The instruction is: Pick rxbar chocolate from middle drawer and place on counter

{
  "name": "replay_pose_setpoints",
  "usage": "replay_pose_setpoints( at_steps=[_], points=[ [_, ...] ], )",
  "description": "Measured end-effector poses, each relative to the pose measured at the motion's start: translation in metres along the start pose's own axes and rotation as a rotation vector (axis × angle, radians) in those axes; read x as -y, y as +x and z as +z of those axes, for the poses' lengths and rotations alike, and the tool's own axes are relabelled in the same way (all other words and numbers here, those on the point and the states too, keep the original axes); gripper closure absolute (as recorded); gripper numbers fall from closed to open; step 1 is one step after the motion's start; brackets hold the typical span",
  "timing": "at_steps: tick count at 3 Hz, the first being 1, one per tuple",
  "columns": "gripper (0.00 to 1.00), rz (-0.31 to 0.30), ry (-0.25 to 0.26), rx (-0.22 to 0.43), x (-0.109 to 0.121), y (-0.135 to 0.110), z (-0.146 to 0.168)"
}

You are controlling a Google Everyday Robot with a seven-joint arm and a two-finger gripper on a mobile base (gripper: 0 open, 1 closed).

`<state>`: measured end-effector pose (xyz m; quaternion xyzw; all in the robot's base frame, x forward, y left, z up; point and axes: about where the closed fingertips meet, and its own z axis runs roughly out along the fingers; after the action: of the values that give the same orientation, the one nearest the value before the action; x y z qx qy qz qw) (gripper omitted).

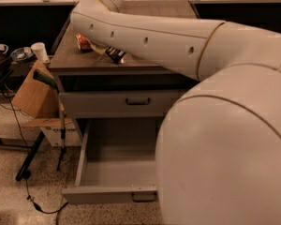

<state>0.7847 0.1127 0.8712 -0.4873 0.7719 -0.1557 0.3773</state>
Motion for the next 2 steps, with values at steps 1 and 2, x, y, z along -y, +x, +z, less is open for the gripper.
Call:
replay_pose_setpoints(
  at_steps=[1, 2],
  points=[
    [0.11, -0.001, -0.001, -0.003, 0.0002, 0.0018, 0.0005],
    [0.0, -0.001, -0.001, -0.003, 0.0002, 0.0018, 0.0005]
  ],
)
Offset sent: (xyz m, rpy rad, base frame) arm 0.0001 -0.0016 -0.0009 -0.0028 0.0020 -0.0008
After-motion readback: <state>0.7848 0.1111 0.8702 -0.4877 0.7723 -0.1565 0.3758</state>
